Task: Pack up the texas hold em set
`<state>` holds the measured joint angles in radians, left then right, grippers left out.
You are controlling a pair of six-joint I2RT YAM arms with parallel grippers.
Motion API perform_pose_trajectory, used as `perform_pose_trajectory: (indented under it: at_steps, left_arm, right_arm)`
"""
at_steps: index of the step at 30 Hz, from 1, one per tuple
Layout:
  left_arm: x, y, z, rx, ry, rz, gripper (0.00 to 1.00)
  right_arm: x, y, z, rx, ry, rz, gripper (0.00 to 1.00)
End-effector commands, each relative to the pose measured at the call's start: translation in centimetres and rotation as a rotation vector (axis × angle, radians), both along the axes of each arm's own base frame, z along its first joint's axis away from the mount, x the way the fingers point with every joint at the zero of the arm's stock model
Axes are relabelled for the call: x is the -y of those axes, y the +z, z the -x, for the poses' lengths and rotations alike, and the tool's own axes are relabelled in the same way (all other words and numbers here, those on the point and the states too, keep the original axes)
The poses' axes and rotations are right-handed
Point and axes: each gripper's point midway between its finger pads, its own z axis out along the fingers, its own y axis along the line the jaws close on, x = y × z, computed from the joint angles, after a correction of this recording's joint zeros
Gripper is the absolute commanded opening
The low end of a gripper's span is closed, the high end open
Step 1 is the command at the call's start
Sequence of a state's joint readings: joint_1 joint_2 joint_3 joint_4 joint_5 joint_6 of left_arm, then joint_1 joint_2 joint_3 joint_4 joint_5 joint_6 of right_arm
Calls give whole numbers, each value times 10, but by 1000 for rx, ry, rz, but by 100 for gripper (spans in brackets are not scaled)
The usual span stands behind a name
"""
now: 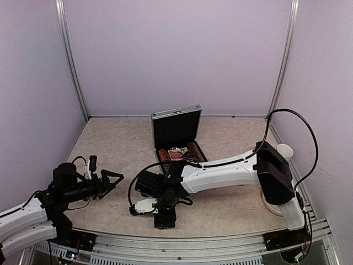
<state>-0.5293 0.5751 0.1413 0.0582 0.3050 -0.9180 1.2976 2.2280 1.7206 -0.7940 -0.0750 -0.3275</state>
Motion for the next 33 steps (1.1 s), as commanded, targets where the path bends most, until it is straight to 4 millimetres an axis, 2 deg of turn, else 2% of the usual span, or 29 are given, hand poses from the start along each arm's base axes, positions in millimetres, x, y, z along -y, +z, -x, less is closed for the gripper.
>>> perform_pose_trajectory:
  at_steps: [1, 6, 12, 18, 21, 27, 30, 33]
  left_arm:
    - [-5, -8, -2, -14, 27, -9, 99]
    - [-6, -9, 0, -12, 28, -6, 99]
    - [-8, -10, 3, -7, 30, 7, 99]
    - [-7, -11, 4, -4, 20, 6, 99]
    - [-6, -11, 4, -5, 17, 3, 99]
    - [-6, -13, 3, -9, 15, 0, 99]
    - [-6, -12, 3, -8, 13, 1, 99]
    - [-5, -12, 4, -9, 13, 1, 99]
  right_arm:
    - [16, -35, 16, 28, 27, 138, 80]
    - [26, -45, 20, 48, 24, 212, 73]
    - [42, -55, 18, 79, 7, 292, 74]
    - [48, -57, 19, 56, 5, 316, 72]
    - [49, -57, 20, 42, 5, 315, 64]
    - [56, -62, 22, 14, -1, 335, 58]
    - [58, -63, 22, -4, -7, 339, 44]
    - [60, -63, 19, -3, -16, 343, 43]
